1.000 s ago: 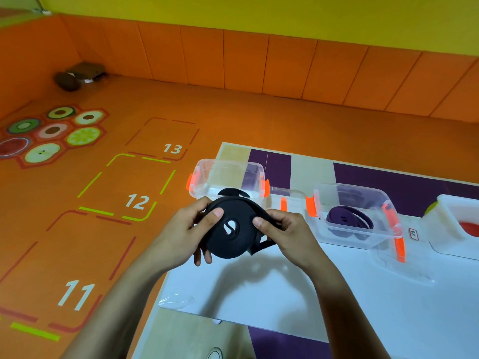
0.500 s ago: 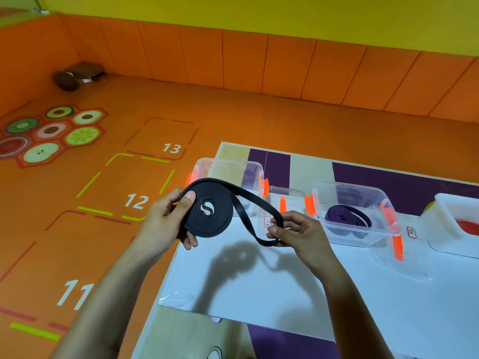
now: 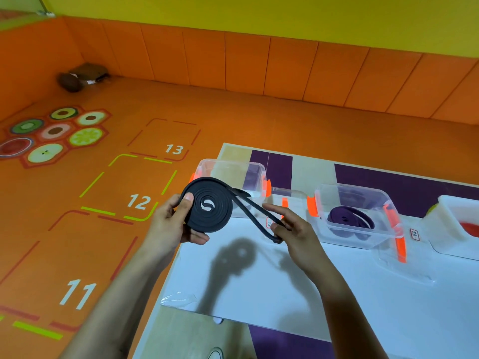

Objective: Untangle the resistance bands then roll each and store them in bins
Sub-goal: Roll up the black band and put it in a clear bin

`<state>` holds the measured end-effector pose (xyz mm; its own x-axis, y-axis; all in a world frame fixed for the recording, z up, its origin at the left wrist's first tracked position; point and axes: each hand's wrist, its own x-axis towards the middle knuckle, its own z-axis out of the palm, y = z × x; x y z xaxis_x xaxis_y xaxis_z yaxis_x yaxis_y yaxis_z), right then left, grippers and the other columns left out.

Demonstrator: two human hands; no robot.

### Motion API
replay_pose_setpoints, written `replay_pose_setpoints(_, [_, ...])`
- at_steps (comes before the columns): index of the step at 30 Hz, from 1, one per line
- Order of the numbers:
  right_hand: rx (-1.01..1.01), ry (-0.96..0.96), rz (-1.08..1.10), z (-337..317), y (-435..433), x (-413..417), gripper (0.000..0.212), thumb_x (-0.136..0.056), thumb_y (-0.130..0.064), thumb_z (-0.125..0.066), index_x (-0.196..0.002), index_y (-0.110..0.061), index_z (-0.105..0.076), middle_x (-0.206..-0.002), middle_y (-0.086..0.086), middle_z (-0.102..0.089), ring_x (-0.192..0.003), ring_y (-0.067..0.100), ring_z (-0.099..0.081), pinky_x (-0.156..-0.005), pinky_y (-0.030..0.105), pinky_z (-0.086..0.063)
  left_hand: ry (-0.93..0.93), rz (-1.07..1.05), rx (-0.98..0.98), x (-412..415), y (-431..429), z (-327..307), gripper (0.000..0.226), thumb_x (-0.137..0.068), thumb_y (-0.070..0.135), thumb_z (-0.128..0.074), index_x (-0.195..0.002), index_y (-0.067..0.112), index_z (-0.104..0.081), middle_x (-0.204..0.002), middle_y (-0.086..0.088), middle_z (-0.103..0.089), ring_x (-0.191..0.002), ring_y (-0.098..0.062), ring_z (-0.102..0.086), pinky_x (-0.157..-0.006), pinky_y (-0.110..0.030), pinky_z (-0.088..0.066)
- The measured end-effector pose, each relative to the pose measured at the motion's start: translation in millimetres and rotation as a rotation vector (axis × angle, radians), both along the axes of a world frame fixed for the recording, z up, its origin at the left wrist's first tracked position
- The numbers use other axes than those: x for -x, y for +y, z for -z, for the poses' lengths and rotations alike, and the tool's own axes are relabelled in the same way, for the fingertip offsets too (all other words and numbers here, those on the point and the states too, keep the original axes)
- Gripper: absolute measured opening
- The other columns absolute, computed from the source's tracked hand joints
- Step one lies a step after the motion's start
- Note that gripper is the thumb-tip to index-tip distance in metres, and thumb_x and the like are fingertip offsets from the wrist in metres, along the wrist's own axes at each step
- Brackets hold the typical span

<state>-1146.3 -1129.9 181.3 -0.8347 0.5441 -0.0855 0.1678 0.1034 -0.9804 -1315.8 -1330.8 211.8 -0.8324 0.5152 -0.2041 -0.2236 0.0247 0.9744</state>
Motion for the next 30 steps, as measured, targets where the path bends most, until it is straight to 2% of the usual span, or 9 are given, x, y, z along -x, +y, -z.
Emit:
replay_pose_setpoints(5, [0.047,-0.006,-0.108,-5.0,-4.1,0.0,0.041,-0.093,-0.008,-0.063,-0.12,-0.038,-0.073,-0.086,0.027,-0.045,-0.082,0.021,-0.051,-0.083,0.026,-0.051,0.013,0.007,0.008,-3.6,-2.5,-2.2,0.028,-0.104,0.033,-0.052,-0.106,0.006,-0.059,-0.078,-0.015,-0.068,-0.045,-0.035,-0.063,-0.046,-0.034,-0.058])
replay_pose_setpoints(9, [-0.003,-0.057,-0.113,-6.9,-8.4,-0.9,0.025,-0.097,-0.026,-0.069,-0.116,-0.043,-0.072,-0.119,-0.009,-0.066,-0.115,0.0,-0.06,-0.103,0.028,-0.045,0.246,0.196,0.103,-2.7,-8.5,-18.9,0.019,-0.103,0.033,-0.052,-0.101,0.016,-0.062,-0.076,-0.018,-0.068,-0.053,-0.044,-0.066,-0.05,-0.043,-0.059])
replay_pose_setpoints(11, [-0.054,-0.042,-0.022,-9.7,-7.4,2.4,0.023,-0.097,-0.033,-0.067,-0.116,-0.045,-0.07,-0.128,-0.015,-0.063,-0.121,-0.002,-0.058,-0.11,0.034,-0.044,0.322,0.306,0.153,-4.7,-11.0,-26.5,0.014,-0.101,0.034,-0.054,-0.096,0.026,-0.064,-0.078,-0.013,-0.069,-0.056,-0.046,-0.066,-0.05,-0.043,-0.059])
replay_pose_setpoints(14, [-0.141,0.089,0.09,-20.2,-12.7,11.7,0.024,-0.098,-0.026,-0.067,-0.118,-0.04,-0.069,-0.123,-0.014,-0.067,-0.119,0.005,-0.061,-0.108,0.041,-0.047,0.446,0.395,0.266,-8.9,-14.3,-30.3,0.017,-0.101,0.038,-0.056,-0.099,0.022,-0.063,-0.079,-0.006,-0.067,-0.058,-0.037,-0.069,-0.056,-0.049,-0.06])
replay_pose_setpoints(18, [-0.189,0.185,-0.053,-41.3,-29.5,21.6,0.033,-0.096,-0.028,-0.071,-0.125,-0.043,-0.067,-0.132,-0.017,-0.063,-0.131,0.008,-0.053,-0.098,0.018,-0.046,0.624,0.492,0.428,-11.4,-12.0,-30.1,0.017,-0.099,0.047,-0.056,-0.097,0.031,-0.061,-0.08,0.004,-0.068,-0.057,-0.021,-0.071,-0.061,-0.043,-0.058])
replay_pose_setpoints(19, [-0.195,0.162,-0.104,-42.5,-33.0,23.2,0.035,-0.095,-0.03,-0.071,-0.126,-0.044,-0.066,-0.134,-0.018,-0.062,-0.133,0.008,-0.051,-0.098,0.018,-0.045,0.656,0.519,0.452,-12.6,-10.9,-29.3,0.016,-0.099,0.049,-0.055,-0.095,0.034,-0.059,-0.08,0.005,-0.067,-0.057,-0.019,-0.071,-0.062,-0.042,-0.058])
replay_pose_setpoints(22, [-0.168,0.117,-0.167,-39.4,-38.6,25.3,0.027,-0.094,-0.025,-0.074,-0.119,-0.034,-0.074,-0.12,-0.015,-0.071,-0.122,0.005,-0.061,-0.102,0.025,-0.049,0.713,0.566,0.49,-16.2,-9.0,-25.7,0.023,-0.098,0.056,-0.051,-0.099,0.033,-0.058,-0.082,0.002,-0.07,-0.059,-0.015,-0.072,-0.066,-0.044,-0.057])
replay_pose_setpoints(25, [-0.117,0.142,-0.141,-39.8,-36.1,21.9,0.016,-0.091,-0.017,-0.076,-0.107,-0.02,-0.079,-0.1,-0.009,-0.078,-0.1,0.006,-0.071,-0.089,0.018,-0.052,0.715,0.582,0.48,-18.2,-7.9,-24.7,0.03,-0.098,0.057,-0.05,-0.101,0.028,-0.058,-0.086,0.003,-0.07,-0.062,-0.015,-0.072,-0.069,-0.046,-0.057])
replay_pose_setpoints(30, [-0.098,0.125,-0.101,-35.9,-35.1,23.8,0.007,-0.087,-0.02,-0.08,-0.092,-0.024,-0.08,-0.088,-0.007,-0.076,-0.08,0.006,-0.069,-0.069,0.012,-0.045,0.636,0.586,0.435,-16.9,-7.3,-20.4,0.029,-0.099,0.054,-0.053,-0.102,0.026,-0.06,-0.09,0.008,-0.067,-0.067,-0.017,-0.073,-0.07,-0.048,-0.059])
